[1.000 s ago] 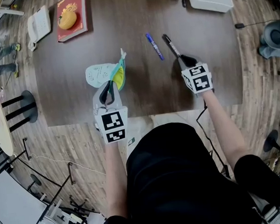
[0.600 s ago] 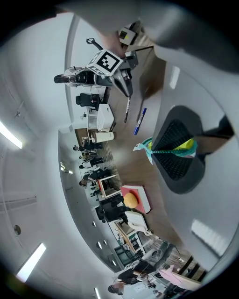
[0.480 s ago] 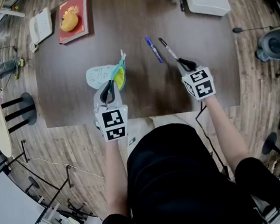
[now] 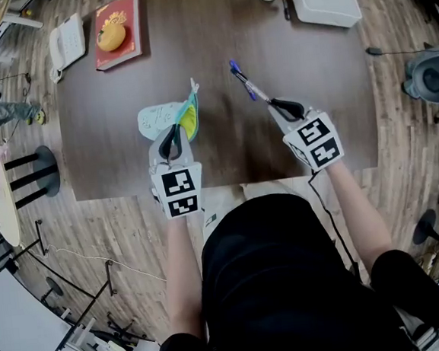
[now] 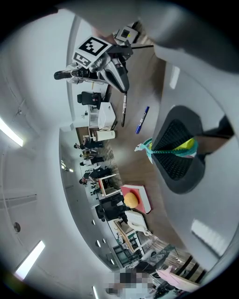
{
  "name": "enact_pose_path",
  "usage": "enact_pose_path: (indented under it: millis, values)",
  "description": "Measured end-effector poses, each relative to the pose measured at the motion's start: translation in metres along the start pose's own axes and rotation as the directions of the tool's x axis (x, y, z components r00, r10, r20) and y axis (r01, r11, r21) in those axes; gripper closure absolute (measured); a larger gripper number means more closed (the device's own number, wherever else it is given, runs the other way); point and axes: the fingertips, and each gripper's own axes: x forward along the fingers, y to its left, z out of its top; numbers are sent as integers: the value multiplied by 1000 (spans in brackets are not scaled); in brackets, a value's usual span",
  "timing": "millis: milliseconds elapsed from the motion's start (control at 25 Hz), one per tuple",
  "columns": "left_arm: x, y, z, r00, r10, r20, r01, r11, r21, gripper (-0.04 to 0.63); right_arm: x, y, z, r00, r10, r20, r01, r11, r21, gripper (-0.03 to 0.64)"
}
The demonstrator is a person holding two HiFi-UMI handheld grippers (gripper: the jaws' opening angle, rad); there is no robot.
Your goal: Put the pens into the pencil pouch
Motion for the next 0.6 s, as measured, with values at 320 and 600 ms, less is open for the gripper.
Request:
enact_pose_path:
  millis: [320,600]
  values:
    - [2,1,4,1000,-3,4,3,1000,-2,578,-4,23,12,997,71,17,-70,997,-35,574]
    - [2,3,5,1000,-8,5,8,1000,-3,578,-8,44,23,991,132,34,-130,989,-64,574]
